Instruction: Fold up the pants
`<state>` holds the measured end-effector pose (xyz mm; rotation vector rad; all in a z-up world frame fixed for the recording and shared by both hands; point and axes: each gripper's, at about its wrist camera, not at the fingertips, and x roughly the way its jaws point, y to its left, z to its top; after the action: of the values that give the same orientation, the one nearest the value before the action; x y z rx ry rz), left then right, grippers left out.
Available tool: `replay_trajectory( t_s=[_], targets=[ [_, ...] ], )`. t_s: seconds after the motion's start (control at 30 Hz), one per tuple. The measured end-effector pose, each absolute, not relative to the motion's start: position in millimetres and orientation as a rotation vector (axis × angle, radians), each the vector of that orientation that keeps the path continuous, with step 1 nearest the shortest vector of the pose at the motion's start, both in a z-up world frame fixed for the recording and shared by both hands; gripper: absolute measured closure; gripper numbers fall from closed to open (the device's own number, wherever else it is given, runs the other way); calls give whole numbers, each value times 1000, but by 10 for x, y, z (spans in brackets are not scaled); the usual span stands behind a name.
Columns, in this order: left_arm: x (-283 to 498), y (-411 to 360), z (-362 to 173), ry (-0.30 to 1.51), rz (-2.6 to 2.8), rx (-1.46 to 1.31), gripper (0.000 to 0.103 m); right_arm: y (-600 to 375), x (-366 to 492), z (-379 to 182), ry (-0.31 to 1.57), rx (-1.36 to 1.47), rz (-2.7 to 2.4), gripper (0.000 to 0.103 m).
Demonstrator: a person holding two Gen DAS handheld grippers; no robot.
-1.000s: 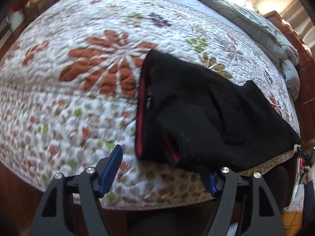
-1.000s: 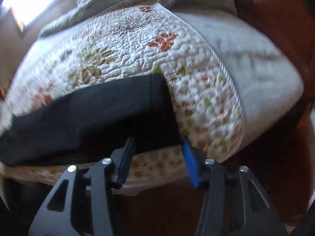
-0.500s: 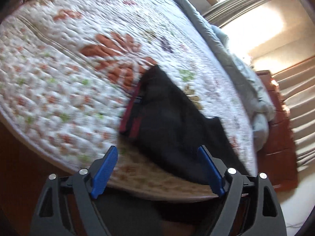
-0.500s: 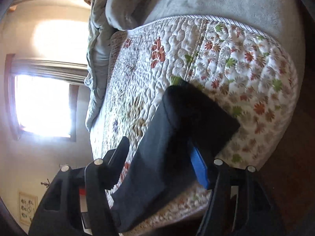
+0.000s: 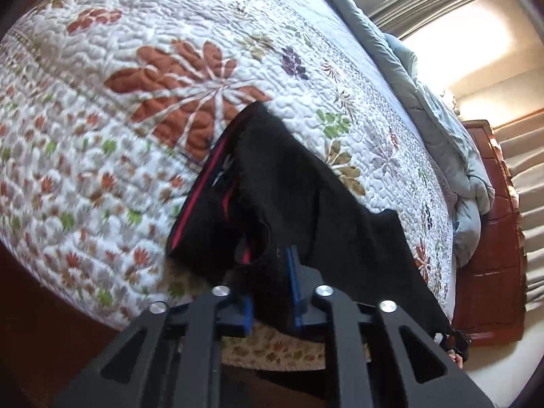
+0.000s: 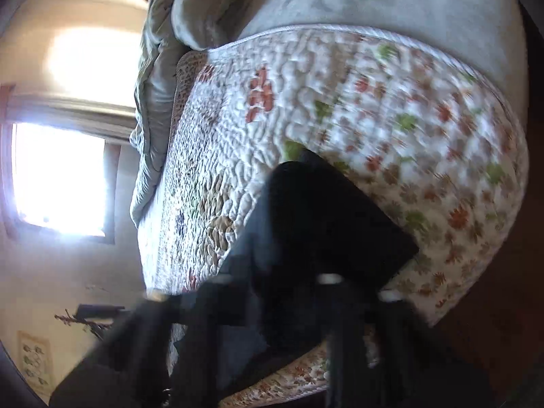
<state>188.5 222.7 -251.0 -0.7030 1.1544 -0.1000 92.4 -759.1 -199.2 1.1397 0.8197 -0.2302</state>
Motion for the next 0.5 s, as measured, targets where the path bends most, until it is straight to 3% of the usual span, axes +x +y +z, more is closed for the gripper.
replay_trajectory(
  t_s=[0.23,0.4,0.5],
  targets=[
    [2011,2443,-2353,1067,-110,-769,92,-7478,1198,-1061,667,934,-79,99],
    [1832,2585,-2885,1171,-66,-799,92,-7694,858,-1926,810,1018,-226,99],
    [1779,2547,-2918,1151,-73,-786,91,-7707,735,-2396,882,1050,-283,98]
  ],
)
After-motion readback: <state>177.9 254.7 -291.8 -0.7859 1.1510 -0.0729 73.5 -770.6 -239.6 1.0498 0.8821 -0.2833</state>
